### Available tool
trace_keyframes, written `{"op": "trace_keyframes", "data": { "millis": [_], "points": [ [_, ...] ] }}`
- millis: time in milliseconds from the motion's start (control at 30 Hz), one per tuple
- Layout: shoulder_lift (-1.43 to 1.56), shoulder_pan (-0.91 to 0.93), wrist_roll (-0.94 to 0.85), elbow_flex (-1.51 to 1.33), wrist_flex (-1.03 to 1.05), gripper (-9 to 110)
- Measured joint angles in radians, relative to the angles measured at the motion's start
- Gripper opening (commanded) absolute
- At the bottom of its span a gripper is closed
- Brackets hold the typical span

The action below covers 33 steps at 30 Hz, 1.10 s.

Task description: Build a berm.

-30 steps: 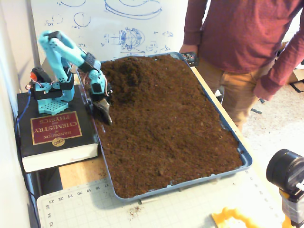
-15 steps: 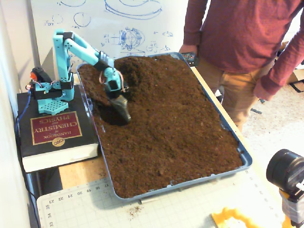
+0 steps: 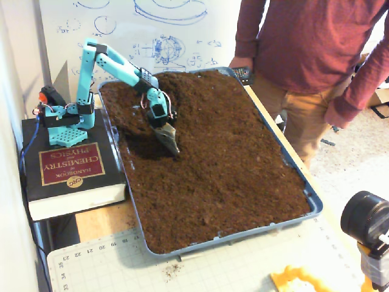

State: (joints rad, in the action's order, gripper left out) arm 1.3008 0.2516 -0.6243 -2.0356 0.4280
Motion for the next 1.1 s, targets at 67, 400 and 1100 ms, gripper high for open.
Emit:
{"op": "trace_keyframes", "data": {
  "millis": [67, 400, 1100],
  "points": [
    [-0.038, 0.0, -0.002, 0.041, 0.002, 0],
    [-0.104, -0.021, 0.002, 0.14, 0.005, 0],
    [-0.127, -0.058, 0.255, 0.221, 0.006, 0]
  ]
}}
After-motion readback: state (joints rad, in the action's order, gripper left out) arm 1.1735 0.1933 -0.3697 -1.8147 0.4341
